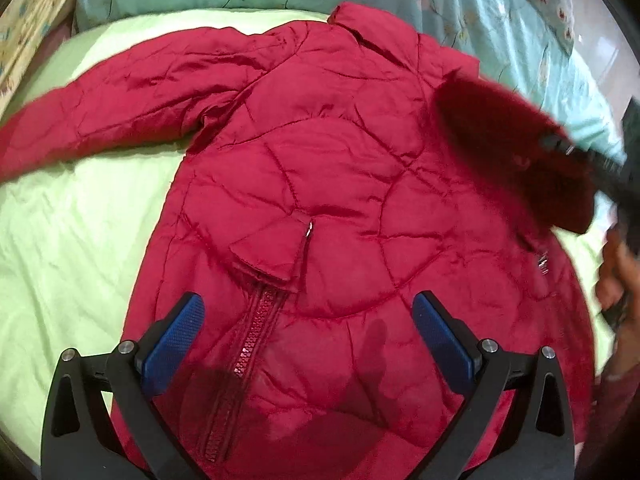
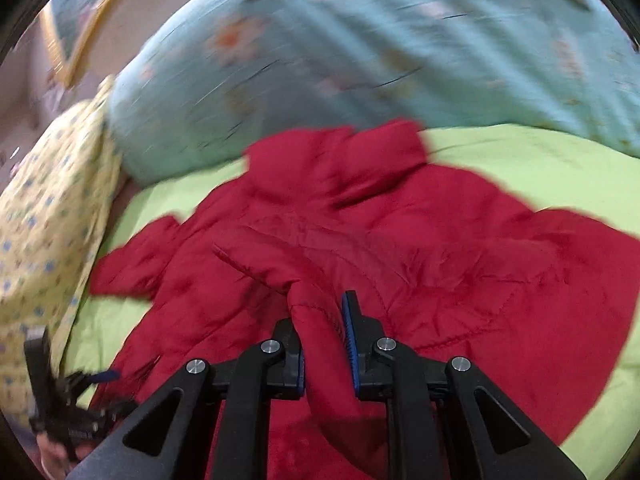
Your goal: Fold large clothes
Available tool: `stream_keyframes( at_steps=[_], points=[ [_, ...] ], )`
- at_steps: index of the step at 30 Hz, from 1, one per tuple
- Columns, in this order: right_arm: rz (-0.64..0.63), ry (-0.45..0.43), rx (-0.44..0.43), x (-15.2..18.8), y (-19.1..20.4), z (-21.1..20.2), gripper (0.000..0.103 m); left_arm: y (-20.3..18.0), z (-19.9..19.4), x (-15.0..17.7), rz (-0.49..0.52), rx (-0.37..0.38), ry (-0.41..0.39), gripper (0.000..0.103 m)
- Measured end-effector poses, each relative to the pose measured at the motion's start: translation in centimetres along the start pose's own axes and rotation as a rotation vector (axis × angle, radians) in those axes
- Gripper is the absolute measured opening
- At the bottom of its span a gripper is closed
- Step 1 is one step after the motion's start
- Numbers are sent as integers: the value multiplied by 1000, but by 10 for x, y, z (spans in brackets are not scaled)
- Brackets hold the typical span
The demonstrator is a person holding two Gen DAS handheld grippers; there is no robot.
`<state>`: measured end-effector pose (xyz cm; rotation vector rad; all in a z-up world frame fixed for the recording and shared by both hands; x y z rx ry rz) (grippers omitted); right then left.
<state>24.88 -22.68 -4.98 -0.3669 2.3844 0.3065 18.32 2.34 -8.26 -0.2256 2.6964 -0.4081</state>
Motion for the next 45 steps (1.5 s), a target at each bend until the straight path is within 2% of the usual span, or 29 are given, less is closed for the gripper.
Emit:
stream_keyframes(
  at_steps=[4, 8, 9, 12, 15, 18, 20, 22, 23, 24, 25, 27, 32, 38, 42, 44, 45],
  points=[
    [-146, 80, -77, 9, 46, 28, 15, 3, -2, -5, -31, 63, 24, 103],
    [-248, 140, -116, 20, 63, 48, 16, 1, 0, -22, -62, 146, 64, 103],
    [-264, 143, -119, 24, 67, 49, 20, -1, 3, -30, -75, 175, 79, 103],
    [-274, 149, -125, 28, 69, 50, 20, -12, 13, -59, -83, 214, 97, 103],
    [-247, 142, -137, 27, 67, 50, 21, -28, 31, -88, -60, 200, 108, 103],
    [-228, 139, -143, 27, 66, 49, 22, -44, 50, -100, -31, 215, 142, 103],
    [-222, 140, -143, 28, 64, 45, 22, -56, 65, -106, -2, 208, 158, 95],
    [-216, 138, -147, 30, 63, 39, 27, -65, 77, -107, 29, 194, 172, 61],
    [-215, 134, -150, 31, 64, 36, 29, -69, 79, -105, 49, 205, 176, 52],
    [-215, 131, -155, 32, 65, 32, 34, -72, 79, -104, 65, 220, 178, 33],
    [-213, 123, -159, 33, 65, 26, 41, -73, 78, -105, 72, 219, 173, 25],
    [-207, 100, -160, 34, 64, 13, 46, -68, 68, -111, 93, 188, 118, 18],
    [-136, 29, -58, 31, 27, -15, 47, -42, 51, -126, 121, 53, -18, 17],
    [23, -4, 63, 13, -38, -13, 49, -30, 47, -134, 159, -43, -99, 12],
    [46, 49, 125, 13, -61, 13, 49, -27, 49, -134, 171, -125, -152, 12],
    [48, 92, 147, 21, -66, 28, 48, -23, 36, -137, 123, -117, -203, 12],
    [53, 122, 156, 28, -69, 38, 48, -19, 24, -139, 87, -90, -226, 13]
  ],
)
Point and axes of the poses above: each gripper's, at about its wrist camera, not at the fingertips, and z roughly the way its jaws point, y to its left, x to its underside, the point moved 5 cm from there along z, roughly the way its jaws point, and after that the axes turned 15 degrees about -z, right-handed, at the moved point
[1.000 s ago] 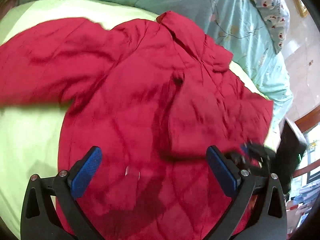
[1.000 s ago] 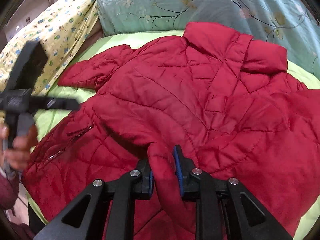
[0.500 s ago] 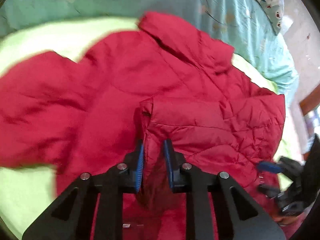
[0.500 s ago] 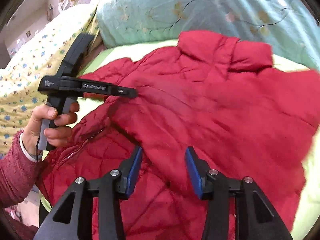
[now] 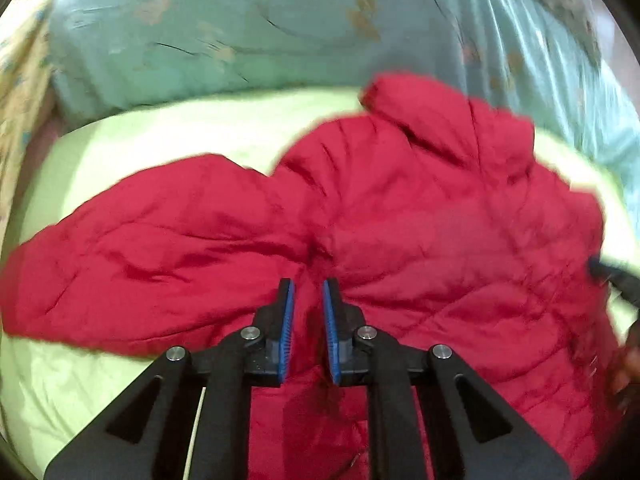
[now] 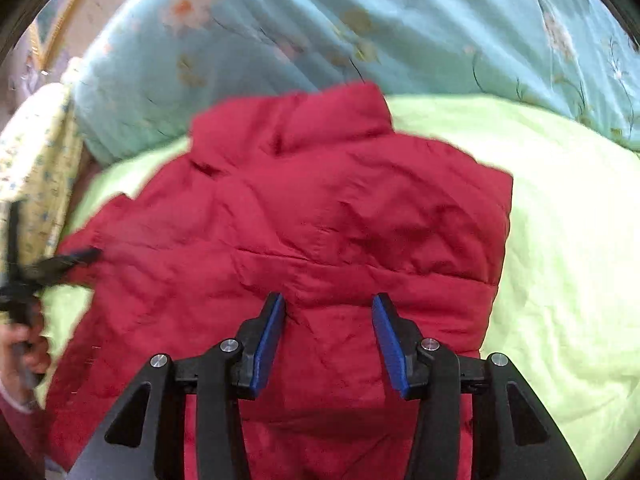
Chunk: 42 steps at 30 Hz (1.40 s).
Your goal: Fold large clothes
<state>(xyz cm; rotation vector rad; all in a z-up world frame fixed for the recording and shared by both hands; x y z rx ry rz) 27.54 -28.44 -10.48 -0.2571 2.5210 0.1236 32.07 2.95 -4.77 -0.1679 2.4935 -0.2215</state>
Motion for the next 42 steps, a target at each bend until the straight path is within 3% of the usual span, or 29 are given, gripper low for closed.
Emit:
stream_keyframes(
  at_steps=[3, 8, 12, 16, 20, 24, 28, 33, 38, 42],
  points=[
    [10, 13, 6, 7, 0, 15, 49, 2, -18, 0, -47, 108, 2, 13],
    [12, 4, 14, 9, 2, 19, 51, -37, -14, 20, 10, 252, 101, 13],
    [16, 17, 12, 10, 3, 11, 51, -65, 18, 37, 78, 184, 136, 14],
    [13, -13, 6, 4, 14, -15, 53, -62, 49, 46, 70, 146, 171, 14],
    [-33, -45, -24, -5, 37, -23, 52, -57, 59, 46, 44, 162, 177, 14],
    [-52, 59, -7, 5, 43, 11, 53, -57, 60, 50, 51, 167, 168, 14],
    [-3, 48, -57, 15, 33, 29, 54, -50, 58, 52, 26, 201, 175, 13],
    [9, 43, -46, 13, 34, 15, 53, -42, 56, 46, -25, 254, 191, 13],
    [66, 16, -99, 15, 35, -9, 53, -27, 40, 45, -86, 327, 215, 14],
    [73, -12, -137, 19, 44, -30, 54, -12, 26, 44, -127, 326, 193, 20]
  ],
)
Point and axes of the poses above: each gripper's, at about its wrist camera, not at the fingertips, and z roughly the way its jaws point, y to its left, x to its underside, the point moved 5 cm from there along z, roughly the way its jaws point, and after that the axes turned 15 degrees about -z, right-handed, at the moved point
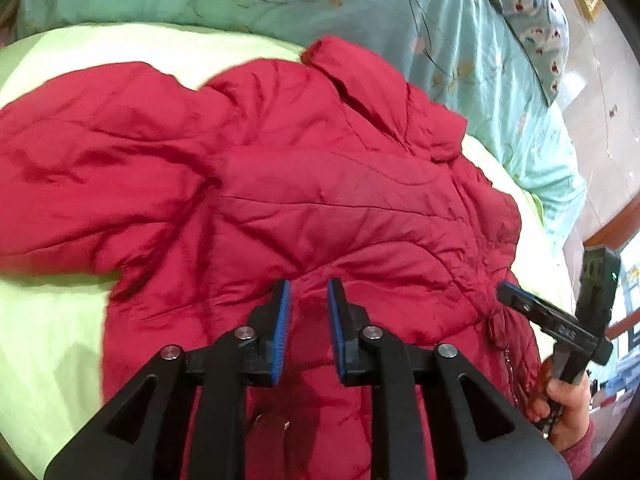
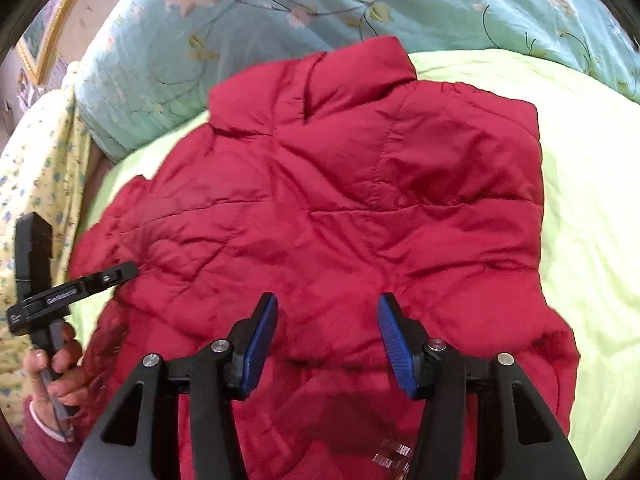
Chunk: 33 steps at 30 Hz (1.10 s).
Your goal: Fold large clothes
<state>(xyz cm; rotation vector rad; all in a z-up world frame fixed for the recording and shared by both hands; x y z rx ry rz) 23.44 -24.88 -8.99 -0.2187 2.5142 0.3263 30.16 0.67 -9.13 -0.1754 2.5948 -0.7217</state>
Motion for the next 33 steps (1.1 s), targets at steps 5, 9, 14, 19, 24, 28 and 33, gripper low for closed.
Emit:
stream_keyframes(
  at_steps=[5, 9, 14, 19, 24, 28, 33],
  points=[
    [-8, -14, -39, 9, 19, -18, 54, 18, -15, 0, -64, 6, -28, 20],
    [-16, -33, -69, 16, 37, -34, 55, 37, -24, -2, -126, 6, -52, 20],
    [-34, -58, -87, 26, 57, -50, 57, 71, -44, -9, -217, 9, -109, 32],
    [-58, -57, -92, 33, 70, -58, 57, 126, -69, -19, -357, 18, -178, 49],
    [-63, -63, -100, 40, 79, -67, 57, 179, -84, -24, -456, -22, -221, 49],
    [-59, -57, -105, 46, 82, -70, 58, 213, -90, -29, -530, -42, -244, 49],
    [-59, -44, -109, 53, 87, -69, 58, 253, -93, -38, -622, -56, -275, 49]
  ],
)
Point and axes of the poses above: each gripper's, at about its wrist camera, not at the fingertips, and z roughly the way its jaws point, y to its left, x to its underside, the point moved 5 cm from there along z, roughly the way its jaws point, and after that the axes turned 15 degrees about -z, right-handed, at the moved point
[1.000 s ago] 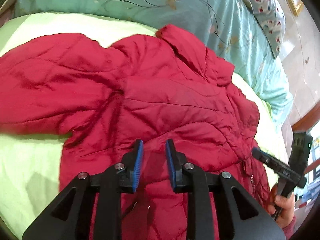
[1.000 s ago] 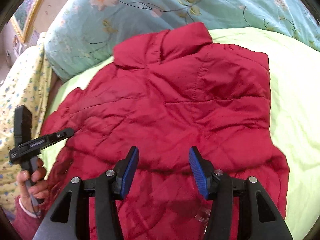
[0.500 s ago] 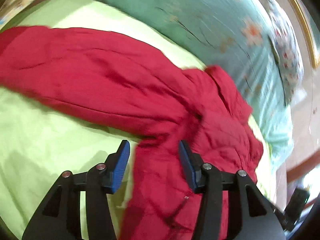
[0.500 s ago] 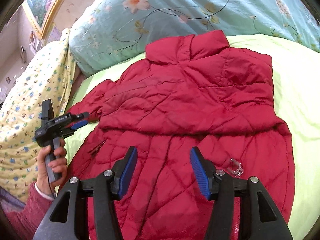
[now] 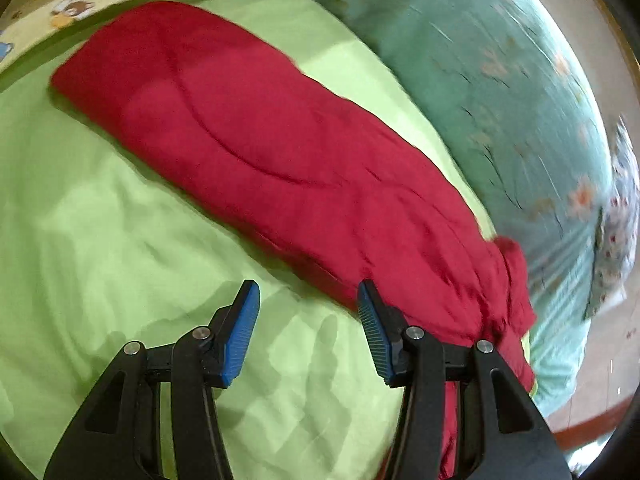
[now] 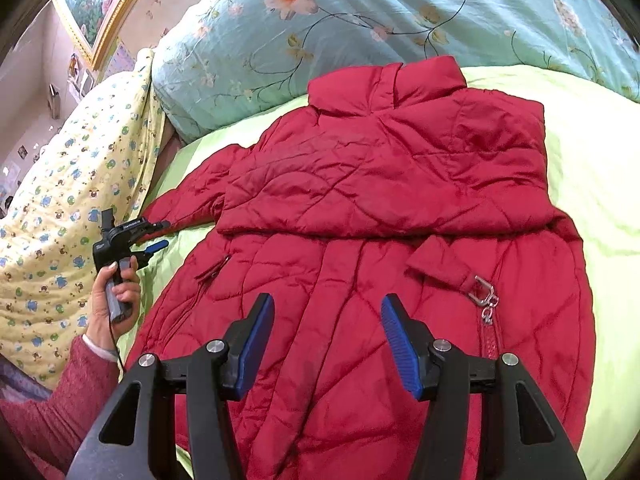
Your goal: Fold large clothes
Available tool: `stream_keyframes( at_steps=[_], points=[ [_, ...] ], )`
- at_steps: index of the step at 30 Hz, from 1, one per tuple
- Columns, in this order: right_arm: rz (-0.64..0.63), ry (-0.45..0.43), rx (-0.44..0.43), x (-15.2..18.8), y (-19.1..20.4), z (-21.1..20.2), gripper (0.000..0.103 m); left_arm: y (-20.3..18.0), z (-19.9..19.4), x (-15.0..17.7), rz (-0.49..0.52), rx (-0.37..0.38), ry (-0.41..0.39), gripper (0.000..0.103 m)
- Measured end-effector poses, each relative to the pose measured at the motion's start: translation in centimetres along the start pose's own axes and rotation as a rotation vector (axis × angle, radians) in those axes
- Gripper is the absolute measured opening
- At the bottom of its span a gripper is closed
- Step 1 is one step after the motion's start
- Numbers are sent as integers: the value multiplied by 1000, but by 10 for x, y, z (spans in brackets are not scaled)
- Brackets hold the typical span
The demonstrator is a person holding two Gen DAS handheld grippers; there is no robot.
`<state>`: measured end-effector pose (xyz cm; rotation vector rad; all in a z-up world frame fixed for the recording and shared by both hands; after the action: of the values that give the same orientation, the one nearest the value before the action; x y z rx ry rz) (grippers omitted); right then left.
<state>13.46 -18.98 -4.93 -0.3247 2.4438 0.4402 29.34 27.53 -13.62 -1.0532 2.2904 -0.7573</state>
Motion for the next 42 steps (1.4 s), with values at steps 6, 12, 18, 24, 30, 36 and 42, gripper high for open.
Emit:
stream_keyframes(
  at_steps=[6, 12, 18, 24, 30, 36, 42],
  points=[
    [1, 10, 4, 6, -1, -2, 58, 15, 6, -40, -54, -7, -62, 49],
    [7, 15, 8, 11, -1, -3, 58, 24, 6, -80, -109, 8, -117, 49],
    [7, 14, 14, 13, 0, -4, 58, 14, -5, -83, -50, 20, -156, 20],
    [16, 5, 16, 12, -4, -3, 58, -17, -41, -61, 44, 125, -176, 11],
    [41, 6, 13, 15, -10, 0, 58, -75, -77, -8, 234, 235, -178, 11],
    [51, -1, 15, 15, -15, -4, 58, -138, -81, 64, 404, 339, -102, 11],
    [64, -28, 35, 14, -25, -17, 58, -190, -72, 133, 552, 396, -24, 11]
  ],
)
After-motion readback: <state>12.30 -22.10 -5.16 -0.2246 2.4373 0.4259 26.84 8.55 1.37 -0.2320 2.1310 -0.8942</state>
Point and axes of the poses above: each gripper's, at about its wrist camera, not at the fingertips, and z roughly the way its jaws point, y to its left, x to its underside, the point moved 5 cm from there along z, roughly the way its jaws point, and after that the axes turned 15 degrees about -z, right-handed, at the moved point
